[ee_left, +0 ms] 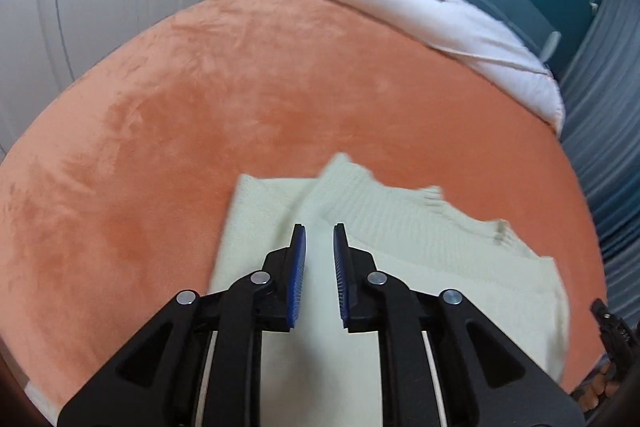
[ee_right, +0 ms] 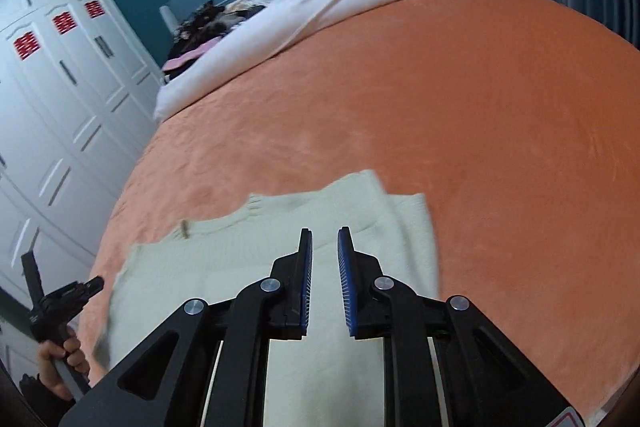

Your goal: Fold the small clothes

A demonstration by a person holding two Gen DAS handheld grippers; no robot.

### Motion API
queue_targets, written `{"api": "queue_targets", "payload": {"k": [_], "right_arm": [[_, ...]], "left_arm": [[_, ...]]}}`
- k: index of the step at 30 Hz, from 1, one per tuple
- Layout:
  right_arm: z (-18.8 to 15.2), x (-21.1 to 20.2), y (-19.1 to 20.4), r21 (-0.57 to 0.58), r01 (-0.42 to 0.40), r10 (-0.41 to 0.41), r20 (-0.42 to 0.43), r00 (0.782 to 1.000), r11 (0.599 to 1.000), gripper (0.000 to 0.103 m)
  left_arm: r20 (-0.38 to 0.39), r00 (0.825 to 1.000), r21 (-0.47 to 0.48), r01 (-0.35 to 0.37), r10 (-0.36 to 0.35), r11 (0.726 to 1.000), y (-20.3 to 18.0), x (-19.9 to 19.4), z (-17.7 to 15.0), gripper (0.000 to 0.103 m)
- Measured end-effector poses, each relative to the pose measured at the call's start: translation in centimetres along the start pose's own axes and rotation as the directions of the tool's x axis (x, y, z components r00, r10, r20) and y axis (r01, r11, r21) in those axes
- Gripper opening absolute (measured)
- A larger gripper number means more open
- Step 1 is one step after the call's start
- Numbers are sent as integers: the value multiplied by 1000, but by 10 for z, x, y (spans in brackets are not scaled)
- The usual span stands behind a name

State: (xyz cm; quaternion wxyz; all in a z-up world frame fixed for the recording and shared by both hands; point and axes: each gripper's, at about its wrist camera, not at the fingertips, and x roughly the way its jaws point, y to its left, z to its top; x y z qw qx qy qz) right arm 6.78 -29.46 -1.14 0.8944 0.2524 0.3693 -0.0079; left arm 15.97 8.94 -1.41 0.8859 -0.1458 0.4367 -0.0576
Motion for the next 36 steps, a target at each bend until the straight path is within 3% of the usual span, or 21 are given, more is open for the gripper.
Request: {"api": "queue_targets", "payload": {"k": [2,5,8,9,13,15,17,20,23,25,28,29,30,32,34,35,36], "right_arm": [[-26,5,37,-30,-91,89,-60,994,995,16],[-73,34,90,-105,-198,174,-203,964,975,16],[-99,57,105,-175,-191,136,-285,949,966,8],[-99,56,97,-177,-170,117,-275,954,969,2],[-92,27,1,-11,29,-31,-205,978,1000,2],[-95,10,-59,78,130,-112,-202,973,988,0],[-101,-4,-88,157,112,-82,-187,979,981,0],[-101,-17,-79,123,138,-116,-170,979,983,0],[-84,-29,-63,138,77,-65,-89,994,987,12],[-62,-27,-50,88,63,-58,-61,996,994,12],[-28,-7,-34,22,110,-110,-26,994,994,15],[-16,4,-36,27,139,-138,-21,990,990,28],[-9,13,-39,43,171,-171,-21,985,984,46],[-2,36,-50,62,247,-245,-39,969,967,53],[-4,63,-62,58,271,-261,-130,956,961,48],[-5,70,-65,42,244,-234,-174,957,969,17],[-4,67,-62,27,220,-213,-161,964,975,12]], "left_arm": [[-24,998,2,61,-61,998,-13,-11,-16,16],[-133,982,-2,134,-133,991,-38,-1,-57,17],[-183,982,48,62,-52,997,-38,15,-84,18],[-170,984,40,62,-55,997,-30,12,-87,17],[-133,991,1,-9,9,1000,26,-4,-82,16],[-159,987,-36,12,-18,999,50,-2,-84,1],[-153,987,-72,47,-57,996,60,0,-90,1],[-128,992,-14,-26,24,1000,43,-2,-93,1],[-128,992,-33,-20,15,999,27,-14,-86,1],[-86,996,-3,11,-11,1000,13,-25,-73,3],[-36,999,46,-10,12,999,-10,-22,-46,25],[-34,999,48,-20,22,999,-13,-14,-37,35],[-33,999,47,-40,42,998,-14,-5,-31,36],[-70,992,33,-107,109,994,-9,24,-21,36],[-95,986,-2,-135,134,991,4,42,-21,35],[-110,983,-9,-148,146,989,9,49,-20,24],[-119,981,-16,-157,154,987,13,53,-19,17]]}}
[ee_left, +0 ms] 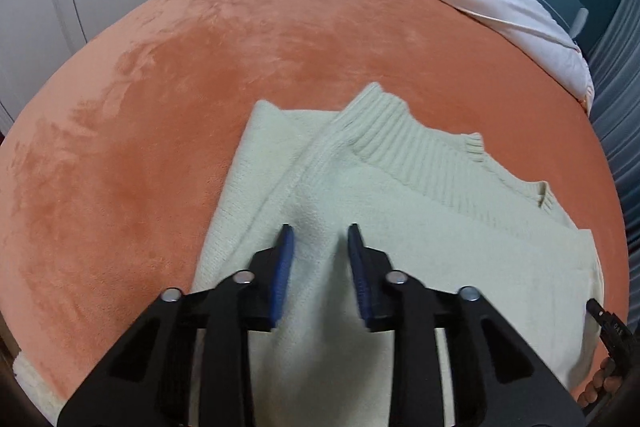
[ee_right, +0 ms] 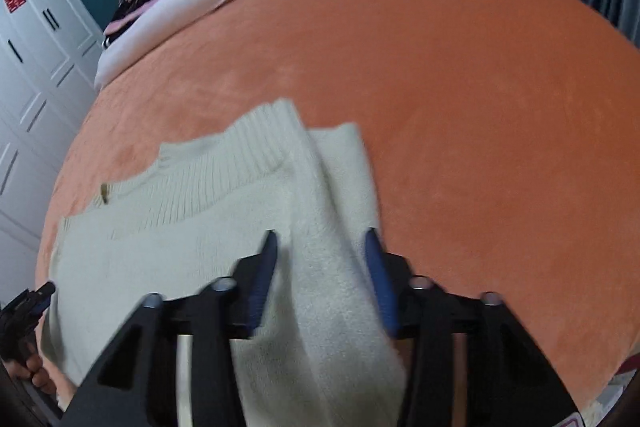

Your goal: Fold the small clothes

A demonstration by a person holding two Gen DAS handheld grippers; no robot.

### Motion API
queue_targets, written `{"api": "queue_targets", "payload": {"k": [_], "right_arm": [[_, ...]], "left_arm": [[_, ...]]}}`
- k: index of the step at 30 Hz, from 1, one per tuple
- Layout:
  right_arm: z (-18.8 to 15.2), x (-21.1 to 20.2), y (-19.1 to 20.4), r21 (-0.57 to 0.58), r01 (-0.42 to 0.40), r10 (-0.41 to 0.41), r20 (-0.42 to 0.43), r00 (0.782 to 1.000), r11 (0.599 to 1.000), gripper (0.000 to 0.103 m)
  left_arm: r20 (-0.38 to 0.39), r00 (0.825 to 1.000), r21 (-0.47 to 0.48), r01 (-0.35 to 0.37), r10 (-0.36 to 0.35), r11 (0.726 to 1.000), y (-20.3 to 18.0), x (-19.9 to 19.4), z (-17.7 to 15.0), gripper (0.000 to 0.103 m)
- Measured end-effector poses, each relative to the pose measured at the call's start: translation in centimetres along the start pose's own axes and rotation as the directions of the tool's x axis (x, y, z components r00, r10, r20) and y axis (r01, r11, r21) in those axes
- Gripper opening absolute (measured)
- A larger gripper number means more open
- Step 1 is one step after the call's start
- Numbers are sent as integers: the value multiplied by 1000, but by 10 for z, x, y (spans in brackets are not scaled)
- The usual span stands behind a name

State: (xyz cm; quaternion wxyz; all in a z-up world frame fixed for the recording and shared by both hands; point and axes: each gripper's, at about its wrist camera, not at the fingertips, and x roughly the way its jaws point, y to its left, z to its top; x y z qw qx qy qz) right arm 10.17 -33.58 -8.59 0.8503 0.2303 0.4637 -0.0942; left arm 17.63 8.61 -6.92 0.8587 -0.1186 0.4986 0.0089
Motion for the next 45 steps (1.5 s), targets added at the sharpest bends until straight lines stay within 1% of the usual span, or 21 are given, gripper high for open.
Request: {"api": "queue_targets", "payload": {"k": [3,4,5,6,7,8,9,12,13,14,16,17,18,19,20,23,24,27,30,34,45], "right_arm": [[-1,-29,-7,26,-99,95,130,987,995,11],[-3,-24,-15,50,-91,84,131,988,995,11],[-5,-4,-27,80,-50,45,66,997,996,11],[-9,17,-36,107,-38,39,0,999,993,9],[-11,20,-42,128,-67,65,19,998,990,7],[-8,16,-40,133,-66,64,23,998,989,8],[-5,8,-35,133,-58,54,36,998,989,11],[-7,-22,-21,90,-45,33,131,991,995,13],[-11,-25,-20,79,-41,29,144,989,996,13],[-16,-20,-22,67,-28,19,126,992,997,13],[-23,8,-28,41,18,-18,4,1000,999,16],[-23,-2,-26,41,17,-18,37,999,999,15],[-24,-17,-27,48,19,-21,50,999,999,24],[-26,-32,-25,61,13,-18,73,997,998,27],[-30,-44,-23,68,-2,-5,100,995,998,30],[-50,-74,-18,47,-19,11,146,989,999,51],[-57,-79,-16,30,-8,3,147,989,1000,53],[-80,-83,-12,4,24,-24,121,992,1000,57],[-106,-86,-29,29,27,-30,91,995,999,57],[-123,-78,-36,64,20,-24,59,998,998,57],[-130,-65,-47,138,-28,25,19,999,990,60]], "left_arm": [[6,1000,-17,23,-23,1000,9,3,1,15],[4,1000,-10,21,-21,1000,11,7,0,15],[7,1000,-5,19,-19,1000,13,10,-2,15],[15,1000,-2,19,-19,1000,13,12,-3,15],[21,1000,2,16,-16,1000,12,12,-3,15],[23,1000,8,9,-9,1000,12,13,-3,15],[23,1000,11,7,-7,1000,11,12,-3,15],[27,999,7,23,-24,1000,15,11,-4,15],[30,999,12,24,-24,1000,15,11,-5,15],[34,999,21,18,-19,1000,14,11,-5,15],[35,999,34,-3,2,999,9,8,-5,15],[30,999,36,-11,10,999,7,5,-5,16],[23,1000,35,-17,16,999,5,0,-6,16],[19,1000,38,-21,20,999,3,-8,-8,18],[18,999,45,-27,27,999,2,-14,-11,27],[37,997,87,-73,70,994,-3,-38,-27,41],[42,995,105,-95,91,990,-6,-45,-35,46],[35,993,127,-115,111,985,-10,-59,-53,52],[29,992,134,-124,122,983,-11,-70,-68,52],[13,990,136,-139,139,981,-10,-77,-82,53],[-26,988,109,-147,151,983,0,-74,-96,53]]}}
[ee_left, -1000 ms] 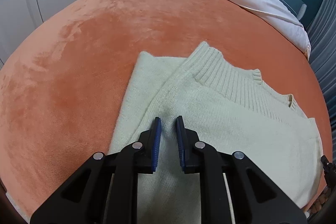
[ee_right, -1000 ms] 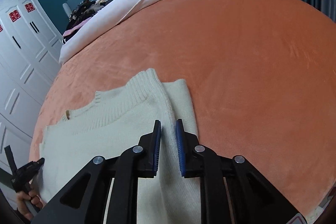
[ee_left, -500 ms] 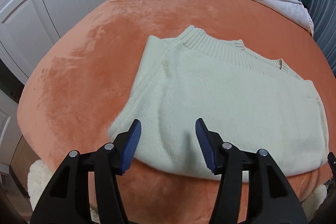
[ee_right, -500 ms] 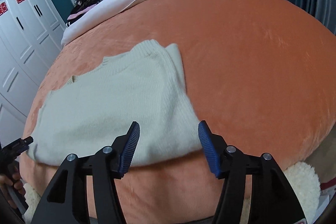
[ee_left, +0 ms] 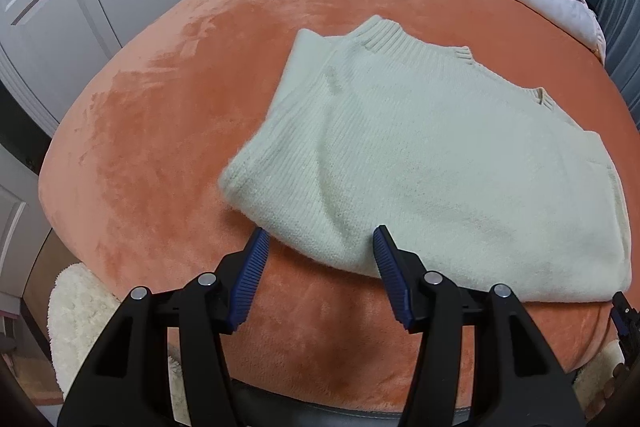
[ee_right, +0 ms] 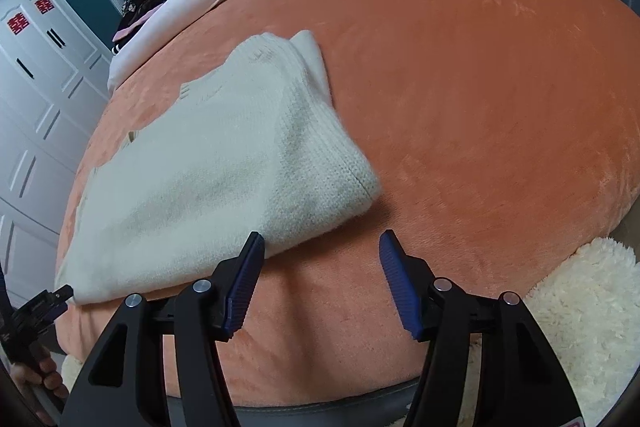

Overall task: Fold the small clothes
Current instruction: 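Grasp the cardigan hem with both grippers and fold it toward the collar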

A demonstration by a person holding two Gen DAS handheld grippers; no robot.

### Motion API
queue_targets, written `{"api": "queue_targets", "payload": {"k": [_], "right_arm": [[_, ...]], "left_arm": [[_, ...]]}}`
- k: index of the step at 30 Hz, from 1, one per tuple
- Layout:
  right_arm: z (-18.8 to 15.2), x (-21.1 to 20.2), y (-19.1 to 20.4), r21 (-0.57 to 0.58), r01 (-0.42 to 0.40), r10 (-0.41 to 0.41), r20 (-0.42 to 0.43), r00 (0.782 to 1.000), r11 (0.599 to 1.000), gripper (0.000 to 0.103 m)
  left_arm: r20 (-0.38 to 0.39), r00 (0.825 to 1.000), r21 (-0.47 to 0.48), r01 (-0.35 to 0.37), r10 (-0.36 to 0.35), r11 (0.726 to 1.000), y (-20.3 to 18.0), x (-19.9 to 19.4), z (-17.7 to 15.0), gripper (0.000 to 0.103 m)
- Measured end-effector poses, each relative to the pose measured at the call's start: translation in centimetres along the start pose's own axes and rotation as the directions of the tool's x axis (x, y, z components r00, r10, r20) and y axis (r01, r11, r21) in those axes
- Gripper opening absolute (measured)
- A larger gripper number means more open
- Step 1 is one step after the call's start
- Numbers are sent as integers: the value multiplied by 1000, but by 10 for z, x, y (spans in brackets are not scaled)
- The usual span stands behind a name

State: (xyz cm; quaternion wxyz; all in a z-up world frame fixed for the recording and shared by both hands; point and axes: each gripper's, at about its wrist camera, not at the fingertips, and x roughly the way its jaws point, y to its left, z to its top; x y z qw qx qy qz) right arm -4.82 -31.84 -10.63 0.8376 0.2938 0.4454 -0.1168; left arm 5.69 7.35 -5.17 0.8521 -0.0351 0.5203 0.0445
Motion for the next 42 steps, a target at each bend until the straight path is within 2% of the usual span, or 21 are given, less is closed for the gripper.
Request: {"api": "queue_targets", "payload": {"k": [4,6,8,12,17,20,22,23,24,26,27,29,31,34,36,37,39,40,41,42], "right_arm": [[3,3,-1,19,-21,21,-1,1000,1000,62],[5,6,-1,29,-35,35,-1,999,999,63],[8,9,-1,44,-51,51,-5,999,998,64],[17,18,-1,102,-96,97,-7,995,990,67],[31,30,-1,177,-134,136,1,991,975,71],[39,37,-3,234,-161,164,6,986,959,72],[43,40,-5,280,-187,190,15,982,942,71],[45,42,-5,298,-200,203,19,979,934,62],[48,43,-5,302,-200,206,10,978,932,36],[55,36,1,274,-233,235,27,972,933,22],[59,28,5,251,-252,249,43,967,935,19],[67,7,16,200,-297,289,73,955,933,13],[71,-13,23,154,-319,310,80,947,935,11],[61,-36,20,102,-294,290,55,955,950,11],[44,-34,6,107,-242,243,8,970,964,11],[33,-28,-2,118,-211,216,-27,976,970,11],[10,-8,-20,158,-132,150,-109,983,979,15],[4,-3,-25,173,-106,128,-127,984,979,18],[1,-5,-30,197,-91,116,-118,986,976,30],[3,-12,-32,222,-85,108,-94,990,971,33]], "left_arm": [[-12,1000,-17,-1,1,1000,4,5,0,58],[-15,1000,-51,14,-14,999,10,8,-1,68],[-14,998,-132,62,-64,989,24,11,-2,76],[-25,986,-317,150,-166,937,57,22,-7,84],[10,976,-397,203,-217,895,68,33,-2,90],[36,966,-453,244,-256,857,70,38,7,92],[62,948,-469,305,-314,829,69,40,14,79],[59,933,-473,339,-354,813,67,43,18,56],[35,931,-487,334,-364,807,66,46,22,41],[46,921,-509,354,-386,785,67,43,25,21],[64,914,-507,376,-402,776,69,36,26,17],[90,899,-493,414,-428,765,71,22,25,13],[94,892,-466,431,-442,772,71,5,22,13],[67,893,-445,426,-445,787,76,-15,5,12],[37,892,-448,418,-451,790,82,-19,-13,12],[13,896,-444,402,-443,801,83,-16,-23,12],[-27,904,-436,374,-427,819,86,-7,-39,13],[-35,904,-445,368,-427,816,87,-1,-45,14],[-27,901,-459,373,-432,806,89,2,-47,15],[-13,899,-470,380,-437,796,90,3,-47,18]]}}
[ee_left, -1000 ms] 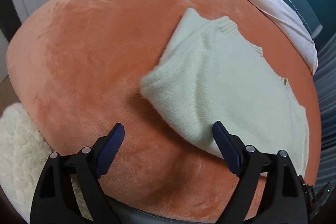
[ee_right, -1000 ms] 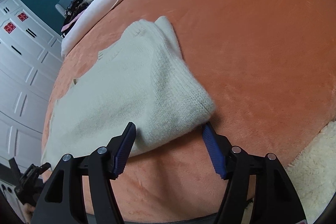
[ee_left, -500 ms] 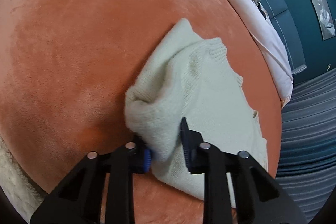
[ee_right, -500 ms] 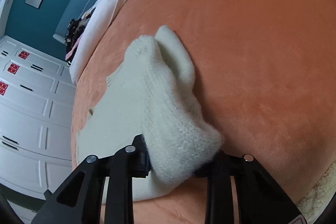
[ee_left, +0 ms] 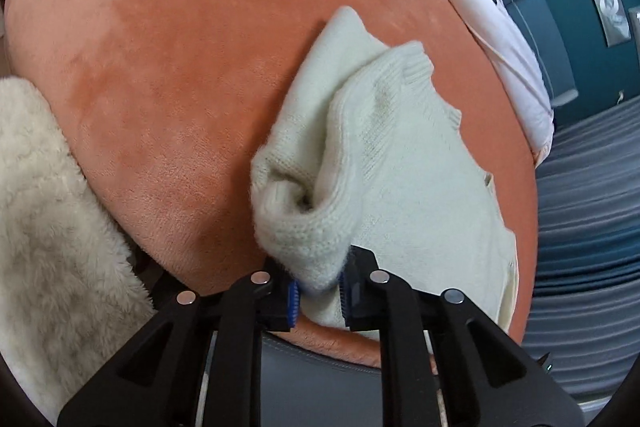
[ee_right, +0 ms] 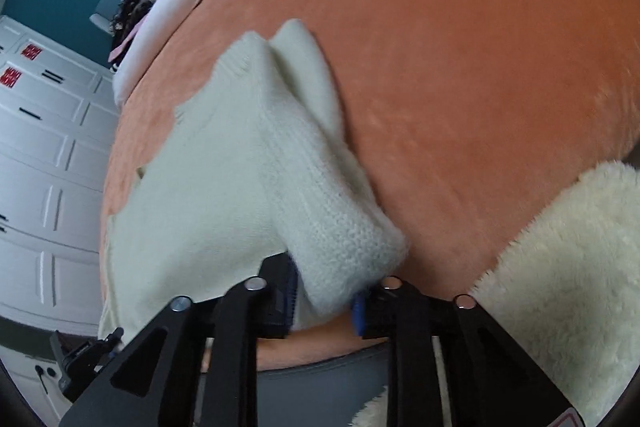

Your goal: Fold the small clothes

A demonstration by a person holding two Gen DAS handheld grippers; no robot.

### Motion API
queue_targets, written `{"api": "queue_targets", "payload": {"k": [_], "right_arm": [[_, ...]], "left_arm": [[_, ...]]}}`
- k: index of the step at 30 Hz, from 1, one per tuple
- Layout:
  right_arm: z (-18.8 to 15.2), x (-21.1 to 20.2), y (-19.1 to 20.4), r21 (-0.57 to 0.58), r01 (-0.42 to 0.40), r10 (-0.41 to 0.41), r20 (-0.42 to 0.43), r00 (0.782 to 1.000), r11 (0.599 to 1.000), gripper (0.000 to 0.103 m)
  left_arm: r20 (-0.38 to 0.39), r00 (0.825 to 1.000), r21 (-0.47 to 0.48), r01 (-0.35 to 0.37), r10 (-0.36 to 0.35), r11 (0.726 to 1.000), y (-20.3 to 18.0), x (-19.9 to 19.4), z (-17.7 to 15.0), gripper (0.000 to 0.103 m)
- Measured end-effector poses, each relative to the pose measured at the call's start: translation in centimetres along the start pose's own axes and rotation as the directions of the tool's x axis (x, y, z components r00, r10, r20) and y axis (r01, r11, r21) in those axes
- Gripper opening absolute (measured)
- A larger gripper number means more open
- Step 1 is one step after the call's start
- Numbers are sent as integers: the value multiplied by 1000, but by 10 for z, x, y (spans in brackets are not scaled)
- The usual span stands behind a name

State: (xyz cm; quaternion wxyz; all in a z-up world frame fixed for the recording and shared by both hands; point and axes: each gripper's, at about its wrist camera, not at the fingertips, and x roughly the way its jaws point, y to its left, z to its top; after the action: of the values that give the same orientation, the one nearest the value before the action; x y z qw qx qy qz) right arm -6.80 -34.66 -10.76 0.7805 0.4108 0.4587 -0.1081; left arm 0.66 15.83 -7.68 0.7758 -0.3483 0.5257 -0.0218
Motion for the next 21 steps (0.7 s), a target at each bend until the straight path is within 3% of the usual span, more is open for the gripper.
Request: {"api": "queue_targets", "payload": {"k": [4,7,9,11,14,16,19,21], "right_arm": [[6,-34,23,-39,45,-41,114,993,998,36],[6,-57,72,-230,124,-64,250,966,965,37],[5,-62,106,-334,123,-20,296,955,934,36],[7,-50,131,-404,60,40,234,971,913,35],[-9,-12,173,-490,-28,90,103,991,871,17],[-28,24,201,-569,-29,58,34,998,822,12],[-48,80,217,-621,-19,-30,-68,997,784,9],[-56,108,219,-657,27,-90,-62,994,753,8]], "left_arm": [[17,1000,38,-17,16,999,-11,-2,6,27],[37,999,20,-7,7,1000,-9,-2,5,43],[47,999,5,-24,24,1000,-9,1,5,49],[56,998,4,-39,38,999,-9,4,6,52],[50,998,-9,-45,45,999,-8,10,10,52],[47,998,-8,-52,52,999,-9,13,11,52],[50,995,29,-87,86,996,-11,15,11,52],[55,992,58,-113,110,992,-14,16,10,52]]}}
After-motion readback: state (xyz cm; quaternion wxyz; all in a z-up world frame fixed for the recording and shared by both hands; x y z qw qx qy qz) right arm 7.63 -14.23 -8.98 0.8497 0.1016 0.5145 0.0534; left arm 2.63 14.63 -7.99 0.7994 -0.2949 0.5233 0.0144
